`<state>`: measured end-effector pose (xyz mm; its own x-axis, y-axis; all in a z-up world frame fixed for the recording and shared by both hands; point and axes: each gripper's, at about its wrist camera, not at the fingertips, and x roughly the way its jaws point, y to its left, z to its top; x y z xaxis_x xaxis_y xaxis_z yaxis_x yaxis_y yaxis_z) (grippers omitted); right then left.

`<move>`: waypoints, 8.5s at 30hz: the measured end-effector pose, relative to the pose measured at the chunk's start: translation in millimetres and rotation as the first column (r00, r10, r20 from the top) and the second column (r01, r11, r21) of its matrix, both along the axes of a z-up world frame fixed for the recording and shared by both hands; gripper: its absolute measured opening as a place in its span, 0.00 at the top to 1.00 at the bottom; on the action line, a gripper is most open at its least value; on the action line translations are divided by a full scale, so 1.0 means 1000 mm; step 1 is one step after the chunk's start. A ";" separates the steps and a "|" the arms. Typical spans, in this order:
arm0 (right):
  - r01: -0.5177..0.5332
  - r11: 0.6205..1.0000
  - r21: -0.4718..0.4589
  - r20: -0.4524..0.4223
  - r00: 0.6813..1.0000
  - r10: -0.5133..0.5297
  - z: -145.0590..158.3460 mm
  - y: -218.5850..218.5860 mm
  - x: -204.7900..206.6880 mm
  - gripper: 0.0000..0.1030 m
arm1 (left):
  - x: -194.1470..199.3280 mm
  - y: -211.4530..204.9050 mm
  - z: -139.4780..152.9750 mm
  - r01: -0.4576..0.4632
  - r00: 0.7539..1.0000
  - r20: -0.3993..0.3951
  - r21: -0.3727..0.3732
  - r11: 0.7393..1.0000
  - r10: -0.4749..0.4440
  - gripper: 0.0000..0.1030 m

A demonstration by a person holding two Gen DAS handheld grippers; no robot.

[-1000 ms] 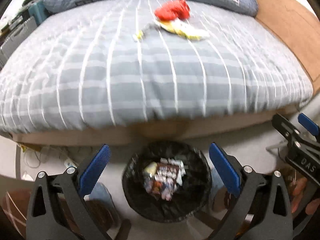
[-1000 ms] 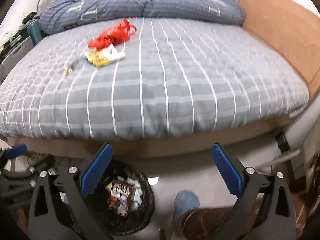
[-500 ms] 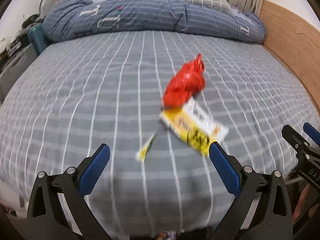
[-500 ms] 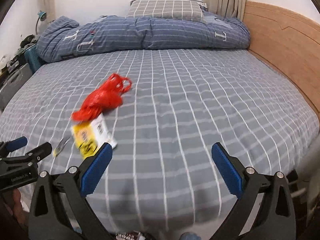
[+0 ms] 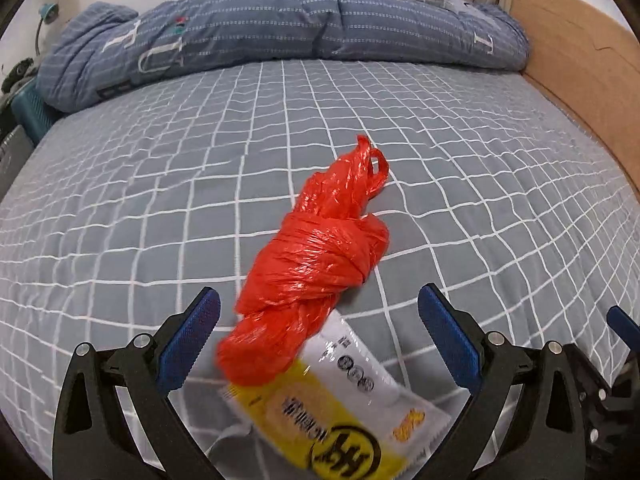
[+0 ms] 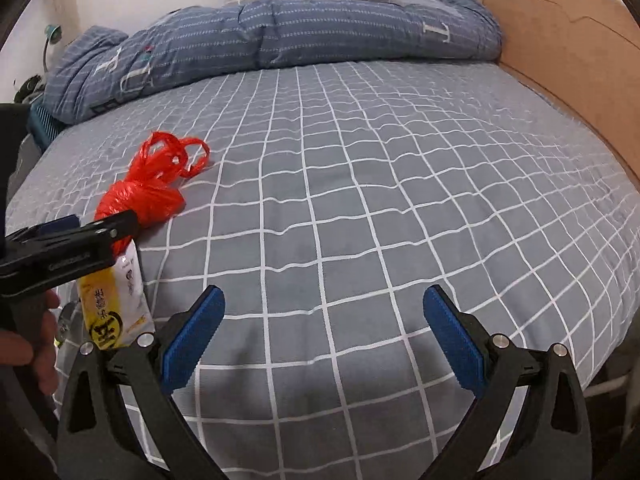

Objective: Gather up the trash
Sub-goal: 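Close the left tool on the red plastic bag, then grasp the yellow snack wrapper with the right tool while the left tool holds the red bag, then lift the red bag and yellow wrapper and carry both over the black bin, then open the right tool and then the left tool to drop wrapper and bag into the bin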

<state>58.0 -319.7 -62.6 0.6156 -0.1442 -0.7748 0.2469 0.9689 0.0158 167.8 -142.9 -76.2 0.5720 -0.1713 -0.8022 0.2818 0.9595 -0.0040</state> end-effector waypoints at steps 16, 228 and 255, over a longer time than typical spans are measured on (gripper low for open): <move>-0.065 0.995 0.077 -0.018 0.998 0.066 -0.009 0.029 0.008 0.07 | 0.032 0.008 -0.012 -0.023 0.999 -0.040 -0.019 1.000 0.022 0.43; -0.317 0.931 0.180 -0.260 0.898 0.356 -0.092 0.222 -0.209 0.33 | -0.308 0.220 -0.102 -0.178 0.931 -0.312 0.069 0.982 0.191 0.44; -0.058 0.994 0.093 -0.251 0.965 0.080 -0.084 0.095 -0.229 0.07 | -0.310 0.099 -0.106 0.019 0.942 -0.336 0.045 0.999 -0.003 0.42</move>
